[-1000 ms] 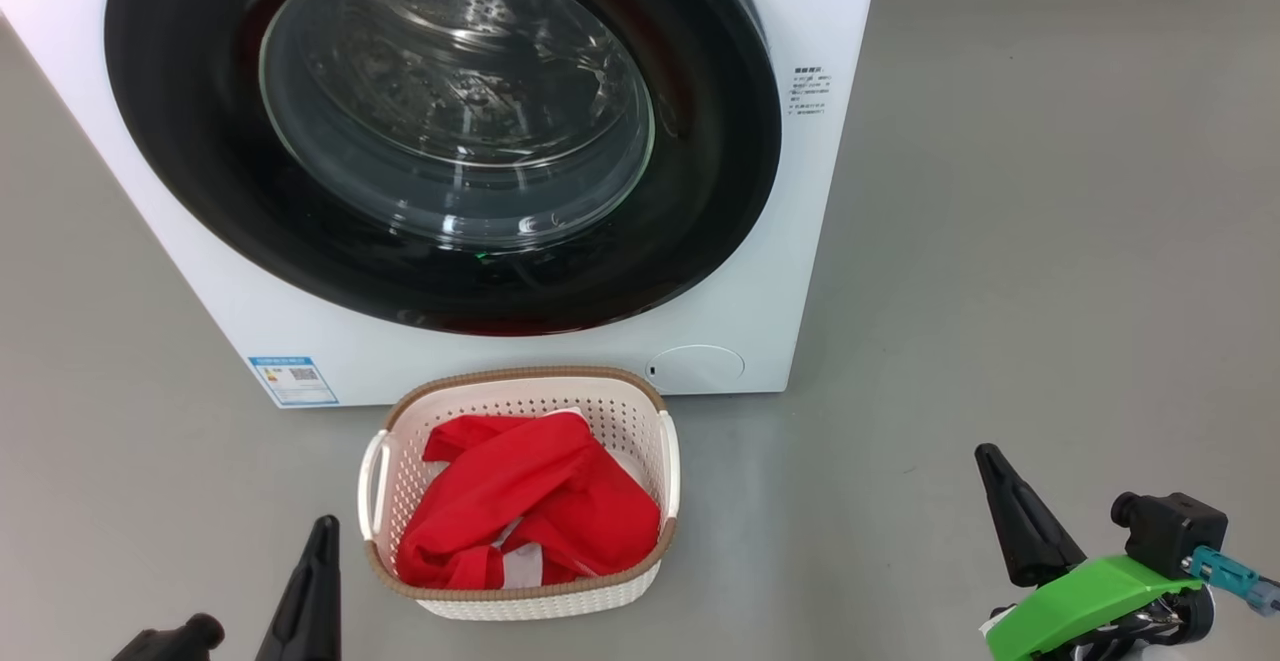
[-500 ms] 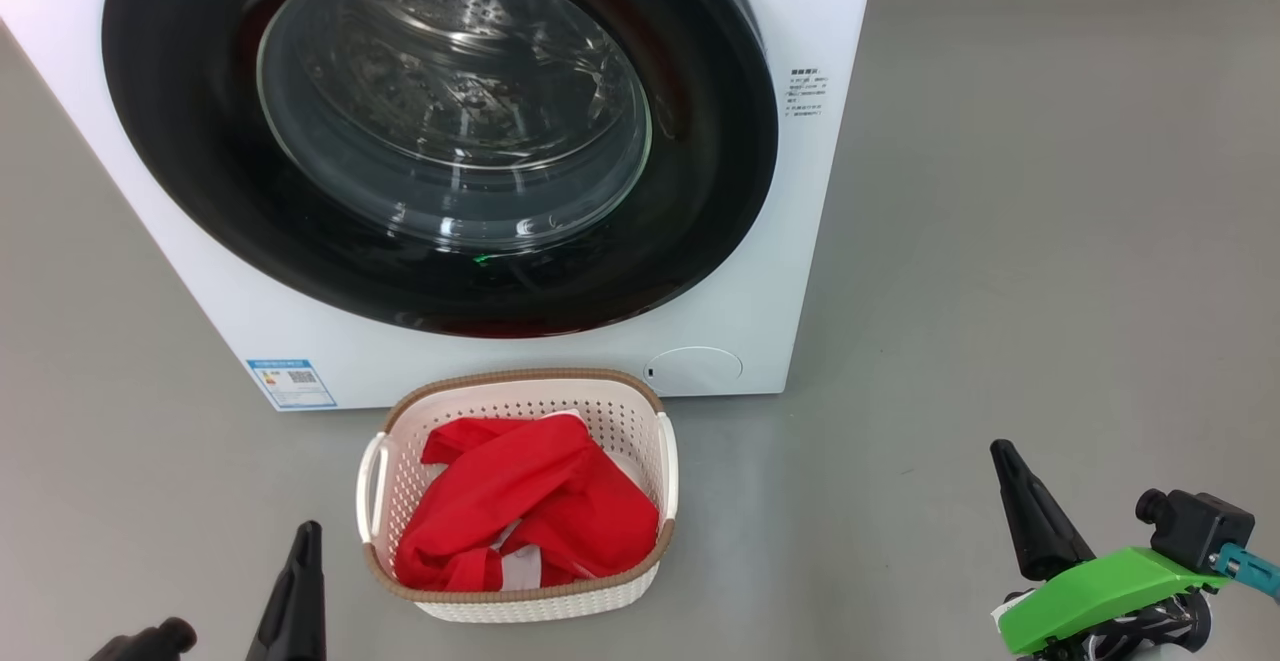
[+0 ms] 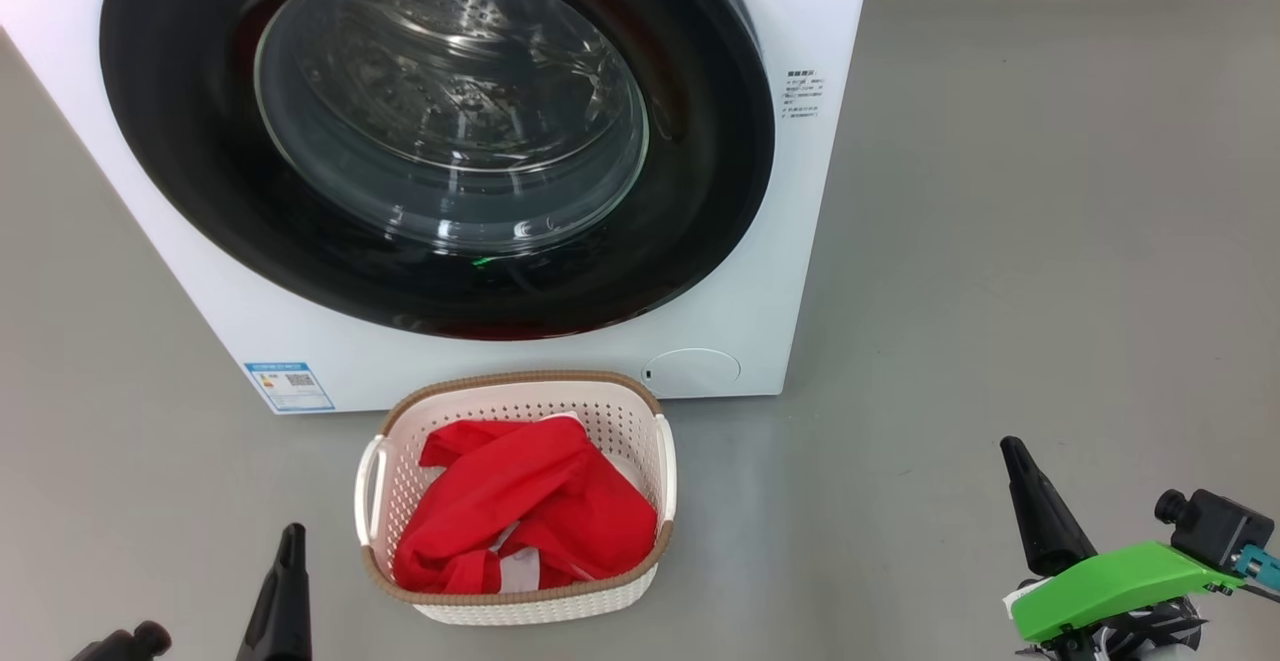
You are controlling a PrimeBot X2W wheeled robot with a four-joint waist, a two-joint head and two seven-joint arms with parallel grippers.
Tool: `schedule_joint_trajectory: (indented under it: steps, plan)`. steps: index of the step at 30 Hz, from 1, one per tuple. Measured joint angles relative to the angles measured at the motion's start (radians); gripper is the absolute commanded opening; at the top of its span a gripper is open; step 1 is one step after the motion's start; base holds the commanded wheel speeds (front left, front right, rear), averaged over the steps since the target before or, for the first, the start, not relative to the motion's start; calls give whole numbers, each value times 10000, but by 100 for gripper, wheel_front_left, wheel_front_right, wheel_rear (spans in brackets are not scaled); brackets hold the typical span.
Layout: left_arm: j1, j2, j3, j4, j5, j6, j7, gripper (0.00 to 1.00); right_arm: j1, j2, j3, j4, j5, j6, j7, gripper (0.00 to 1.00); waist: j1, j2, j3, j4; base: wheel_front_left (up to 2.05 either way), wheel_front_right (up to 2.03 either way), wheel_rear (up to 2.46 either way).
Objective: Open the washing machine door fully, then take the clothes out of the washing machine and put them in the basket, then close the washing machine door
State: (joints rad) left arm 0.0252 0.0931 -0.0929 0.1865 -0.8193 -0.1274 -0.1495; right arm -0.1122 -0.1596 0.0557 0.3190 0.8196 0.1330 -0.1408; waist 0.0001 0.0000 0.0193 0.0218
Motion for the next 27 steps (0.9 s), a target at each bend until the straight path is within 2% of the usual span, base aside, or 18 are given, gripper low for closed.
schedule_joint_trajectory:
  steps: [27]
  plan:
    - [-347, -107, 466, 228, -2604, 0, 784, 0, 21, 351, -617, -134, 2545, -4, 800, 0, 0, 0, -53, -72, 0, 0, 0]
